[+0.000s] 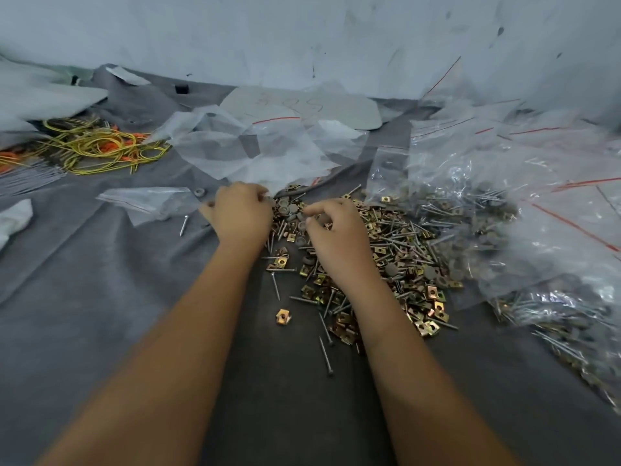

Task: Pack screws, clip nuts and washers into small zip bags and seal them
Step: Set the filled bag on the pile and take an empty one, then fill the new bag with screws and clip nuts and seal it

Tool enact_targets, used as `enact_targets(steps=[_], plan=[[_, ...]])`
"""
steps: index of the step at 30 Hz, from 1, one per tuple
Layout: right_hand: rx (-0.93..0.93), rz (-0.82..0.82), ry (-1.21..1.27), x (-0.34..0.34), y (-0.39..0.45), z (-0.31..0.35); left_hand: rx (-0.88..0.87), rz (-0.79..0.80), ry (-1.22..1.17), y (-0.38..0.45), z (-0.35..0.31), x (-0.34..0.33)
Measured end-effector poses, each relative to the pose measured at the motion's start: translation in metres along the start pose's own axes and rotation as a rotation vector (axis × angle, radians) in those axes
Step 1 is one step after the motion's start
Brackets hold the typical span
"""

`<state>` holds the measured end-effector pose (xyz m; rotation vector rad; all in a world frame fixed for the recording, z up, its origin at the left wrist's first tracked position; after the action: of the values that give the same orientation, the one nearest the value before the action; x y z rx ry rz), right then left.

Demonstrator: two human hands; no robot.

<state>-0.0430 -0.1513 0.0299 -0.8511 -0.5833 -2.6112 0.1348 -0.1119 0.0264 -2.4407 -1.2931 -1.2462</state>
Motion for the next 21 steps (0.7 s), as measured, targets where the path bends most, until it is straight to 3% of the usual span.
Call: enact_targets(steps=[3, 6, 9, 12, 16, 21], plan=[[-0.044, -0.028, 0.036, 0.008, 0.0, -0.003, -0.129, -0.133, -0.115, -0.006, -0.011, 0.016], [-0.117, -0.063, 0.173, 0.018, 0.002, -0.011, -0.239, -0.106, -0.636, -0.017, -0.027, 0.028], [-0.197, -0.005, 0.376, 0.022, 0.003, -0.018, -0.066, 0.059, -1.191, -0.019, -0.03, 0.023], [-0.255, 0.104, 0.504, 0.02, 0.002, -0.023, 0.079, 0.178, -1.462, -0.02, -0.029, 0.015], [-0.246, 0.262, 0.737, 0.016, -0.003, -0.016, 0.152, 0.244, -1.508, -0.023, -0.024, 0.0], [-0.297, 0.181, 0.69, 0.025, -0.003, -0.031, 0.197, 0.075, -1.232, -0.026, -0.002, 0.006]])
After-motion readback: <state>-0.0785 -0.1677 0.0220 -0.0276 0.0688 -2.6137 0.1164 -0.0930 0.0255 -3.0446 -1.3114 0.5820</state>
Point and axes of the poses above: each hand's wrist, its own y-axis towards the middle knuckle, its own x-axis out of the back of the hand, z = x × y, the point moved 9 cm from there along y, towards the middle knuckle, and after that the axes turned 10 degrees about -y, right-handed, at the moved point
